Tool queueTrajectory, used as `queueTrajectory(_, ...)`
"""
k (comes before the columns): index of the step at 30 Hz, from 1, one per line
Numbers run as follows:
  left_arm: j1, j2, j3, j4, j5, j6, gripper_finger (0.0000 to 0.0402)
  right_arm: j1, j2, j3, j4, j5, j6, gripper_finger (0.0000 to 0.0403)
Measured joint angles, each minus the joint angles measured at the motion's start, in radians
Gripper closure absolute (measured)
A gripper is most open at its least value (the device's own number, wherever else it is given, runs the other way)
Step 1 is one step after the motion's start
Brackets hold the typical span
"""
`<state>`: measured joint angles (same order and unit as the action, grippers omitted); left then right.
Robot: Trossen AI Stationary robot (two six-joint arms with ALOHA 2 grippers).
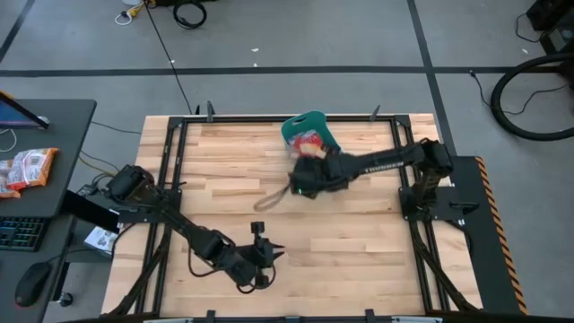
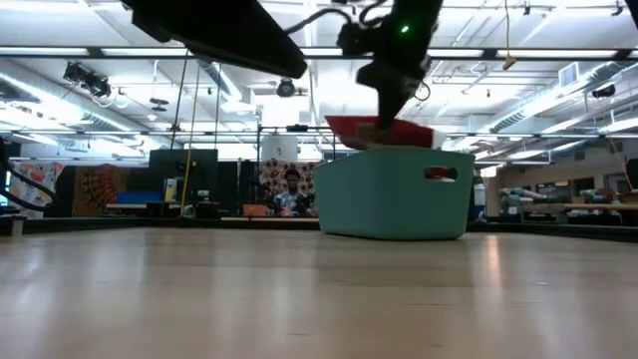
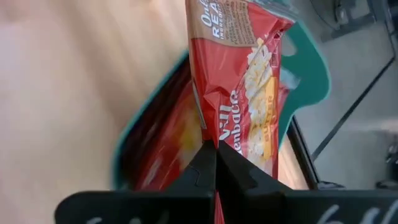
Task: Sort popcorn bags into baskets
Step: Put the red popcorn bag into the green bin
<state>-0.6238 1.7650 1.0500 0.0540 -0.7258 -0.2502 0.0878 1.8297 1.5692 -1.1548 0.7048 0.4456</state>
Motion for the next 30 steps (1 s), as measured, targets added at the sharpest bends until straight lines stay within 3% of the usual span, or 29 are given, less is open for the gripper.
queueTrajectory(7, -0.039, 0.0, 0.0, -0.039, -0.021, -0.018, 0.0331, -0.143, 0.0, 0.0, 0.124, -0.121, 0.0, 0.038)
queueTrajectory(17, -0.048, 0.0, 0.0, -0.045, -0.022, -0.027, 0.0331, -0.221, -0.012, 0.0, 0.233, -0.417, -0.134, 0.0288)
queueTrajectory(23, -0.054, 0.0, 0.0, -0.052, -0.002, -0.007, 0.0331, -0.229, -0.107, 0.0, 0.213, -0.407, -0.187, 0.0267)
queueTrajectory(30, -0.046, -0.022, 0.0, -0.048, 0.002, 0.02, 0.0331, -0.245, -0.174, -0.084, 0.356, -0.418, -0.341, 0.0268)
